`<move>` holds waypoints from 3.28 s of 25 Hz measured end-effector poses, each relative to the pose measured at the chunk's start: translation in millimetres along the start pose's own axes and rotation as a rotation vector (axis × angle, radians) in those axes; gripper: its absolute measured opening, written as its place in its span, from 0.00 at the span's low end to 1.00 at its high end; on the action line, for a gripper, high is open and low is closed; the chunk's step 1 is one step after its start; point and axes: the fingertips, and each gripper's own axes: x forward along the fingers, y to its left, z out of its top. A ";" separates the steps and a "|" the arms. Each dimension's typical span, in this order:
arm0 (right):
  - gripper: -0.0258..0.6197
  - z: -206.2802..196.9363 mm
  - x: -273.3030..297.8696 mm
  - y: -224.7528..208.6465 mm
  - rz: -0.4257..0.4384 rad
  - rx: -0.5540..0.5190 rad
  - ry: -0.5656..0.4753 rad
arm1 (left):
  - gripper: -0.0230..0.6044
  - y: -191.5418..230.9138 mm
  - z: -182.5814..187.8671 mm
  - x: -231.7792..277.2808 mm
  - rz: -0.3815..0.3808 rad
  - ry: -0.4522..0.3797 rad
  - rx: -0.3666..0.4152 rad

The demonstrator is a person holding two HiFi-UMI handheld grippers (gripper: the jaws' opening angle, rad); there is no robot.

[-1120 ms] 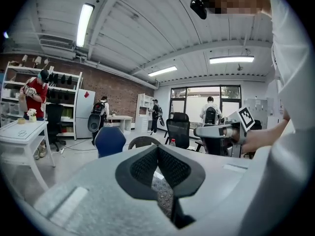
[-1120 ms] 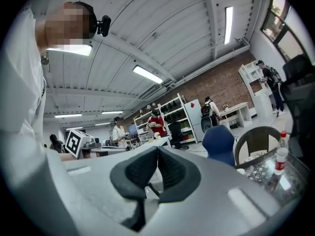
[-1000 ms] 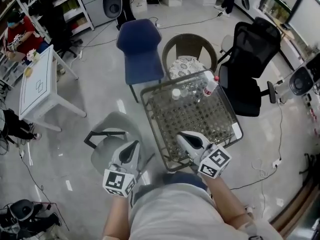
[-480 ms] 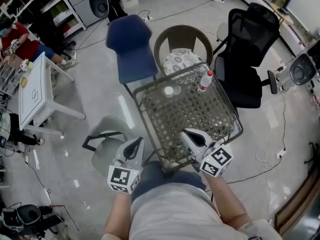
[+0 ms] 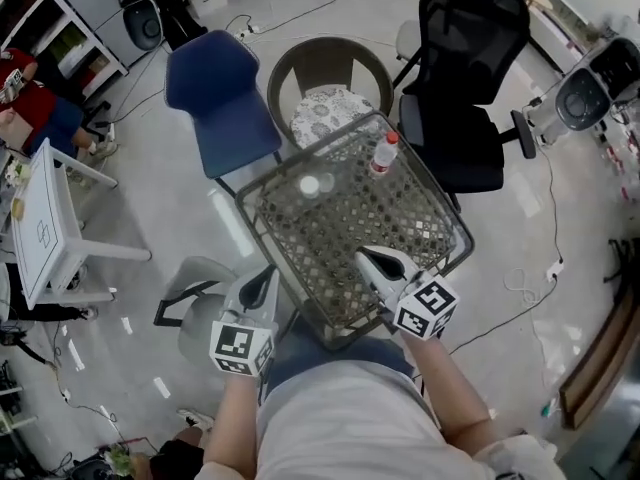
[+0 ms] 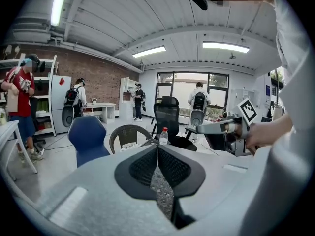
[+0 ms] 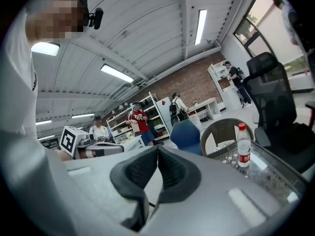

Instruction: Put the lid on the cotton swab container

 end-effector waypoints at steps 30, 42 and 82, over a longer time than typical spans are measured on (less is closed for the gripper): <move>0.21 -78.4 154.2 -181.7 -0.350 0.211 0.208 | 0.34 106.8 -129.0 250.3 -0.339 0.270 -0.040; 0.28 -132.2 187.9 -224.1 -0.369 0.267 0.293 | 0.40 103.2 -190.9 312.1 -0.399 0.383 -0.009; 0.11 -165.8 270.5 -208.9 -0.269 0.224 0.392 | 0.41 88.1 -215.9 331.0 -0.547 0.398 0.000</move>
